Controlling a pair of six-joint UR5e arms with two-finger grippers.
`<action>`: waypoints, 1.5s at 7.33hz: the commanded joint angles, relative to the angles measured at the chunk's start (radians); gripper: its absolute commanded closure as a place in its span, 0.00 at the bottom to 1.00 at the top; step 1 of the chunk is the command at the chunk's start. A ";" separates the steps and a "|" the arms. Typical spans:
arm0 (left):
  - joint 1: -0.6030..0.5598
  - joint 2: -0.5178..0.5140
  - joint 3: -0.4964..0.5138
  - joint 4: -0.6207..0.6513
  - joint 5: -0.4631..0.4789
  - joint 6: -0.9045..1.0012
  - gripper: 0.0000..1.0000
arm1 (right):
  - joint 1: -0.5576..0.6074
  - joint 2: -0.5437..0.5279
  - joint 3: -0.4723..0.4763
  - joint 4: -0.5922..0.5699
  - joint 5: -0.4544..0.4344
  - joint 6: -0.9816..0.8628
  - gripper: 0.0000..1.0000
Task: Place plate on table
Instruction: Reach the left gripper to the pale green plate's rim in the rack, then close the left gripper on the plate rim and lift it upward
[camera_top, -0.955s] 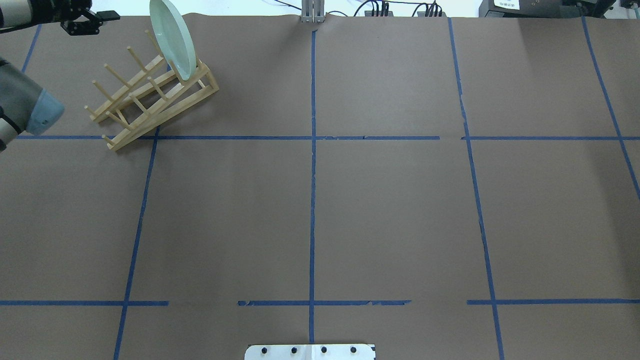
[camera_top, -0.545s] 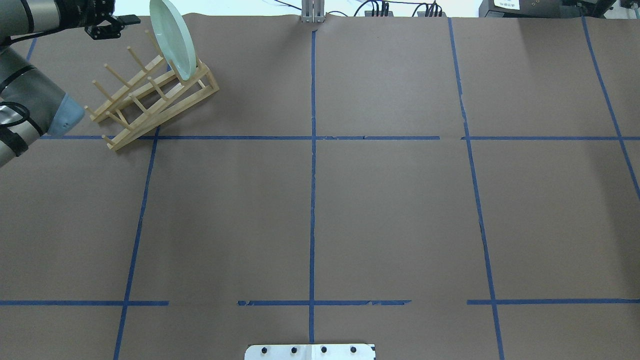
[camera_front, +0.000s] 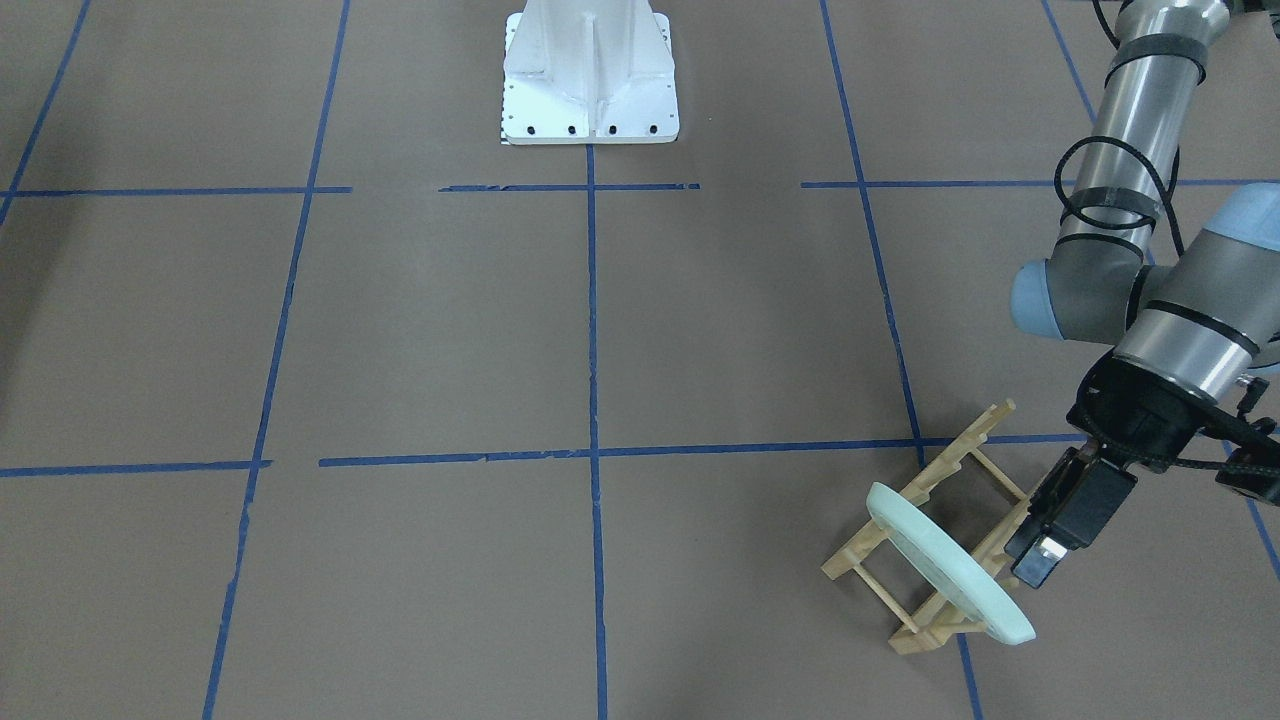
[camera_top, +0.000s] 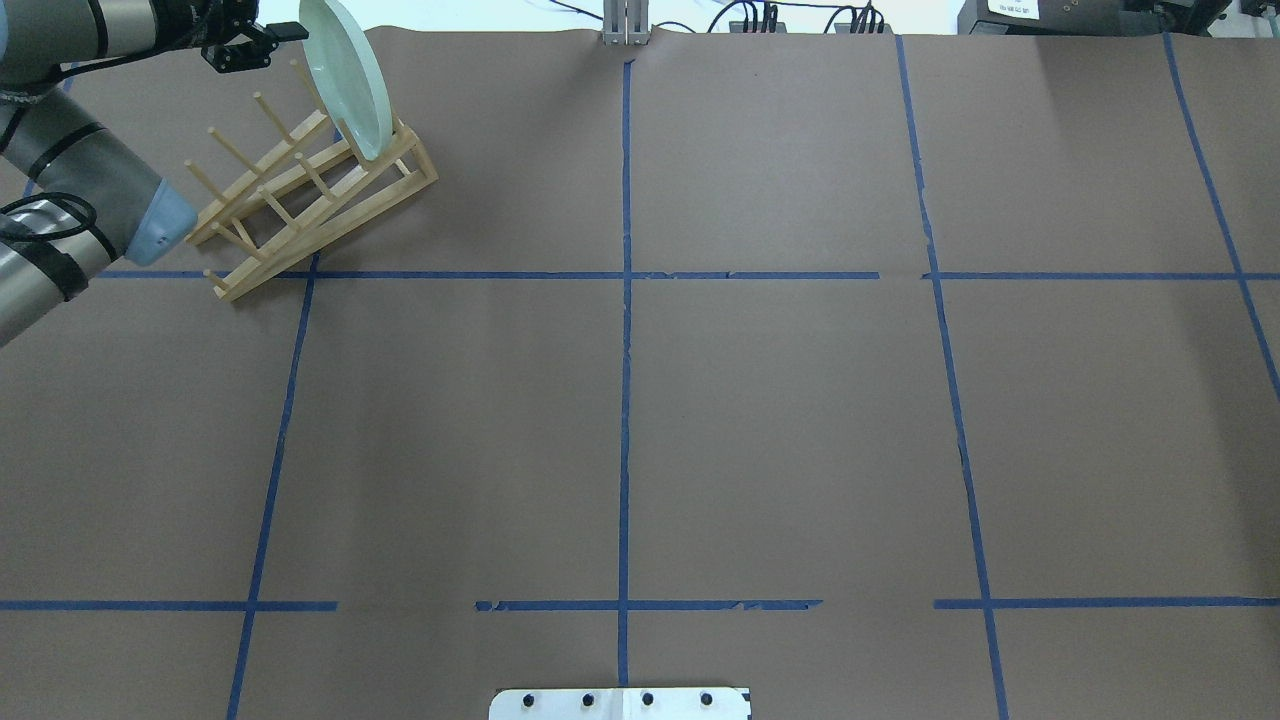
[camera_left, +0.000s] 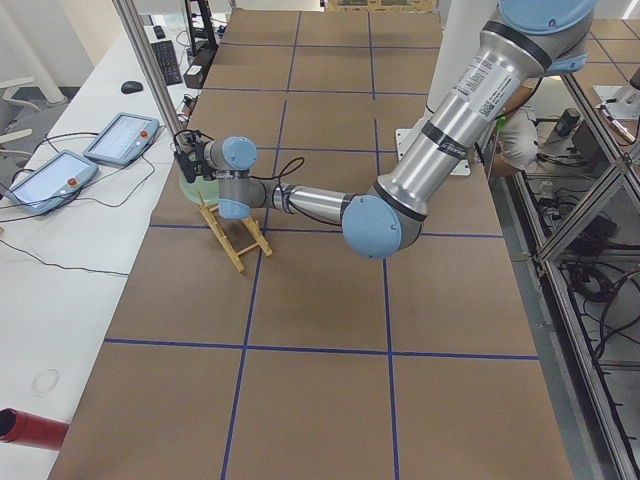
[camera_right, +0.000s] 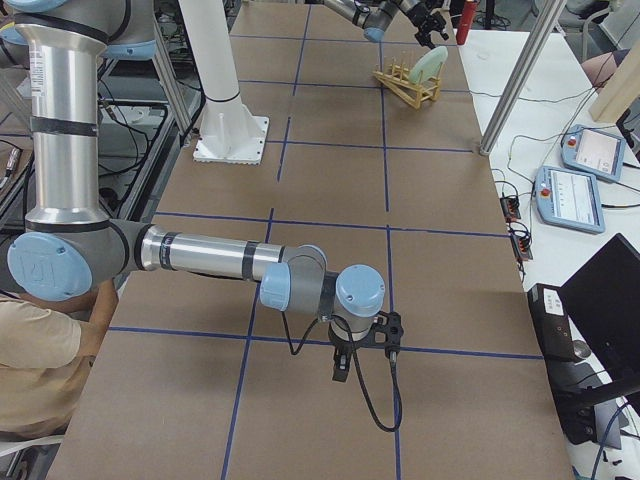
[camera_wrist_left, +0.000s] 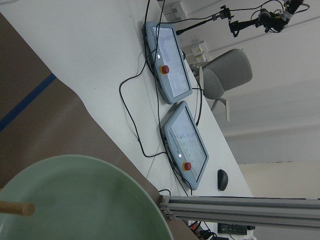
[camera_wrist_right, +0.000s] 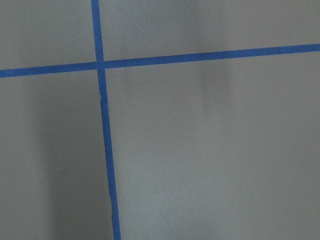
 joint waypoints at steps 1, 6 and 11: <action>0.010 -0.014 0.014 0.000 0.023 0.000 0.79 | 0.000 -0.001 0.000 0.000 0.000 0.000 0.00; 0.009 -0.019 0.001 0.009 0.023 -0.001 1.00 | 0.000 -0.001 0.000 0.000 0.000 0.000 0.00; -0.056 -0.011 -0.418 0.421 -0.045 0.000 1.00 | 0.000 0.001 0.000 0.000 0.000 0.000 0.00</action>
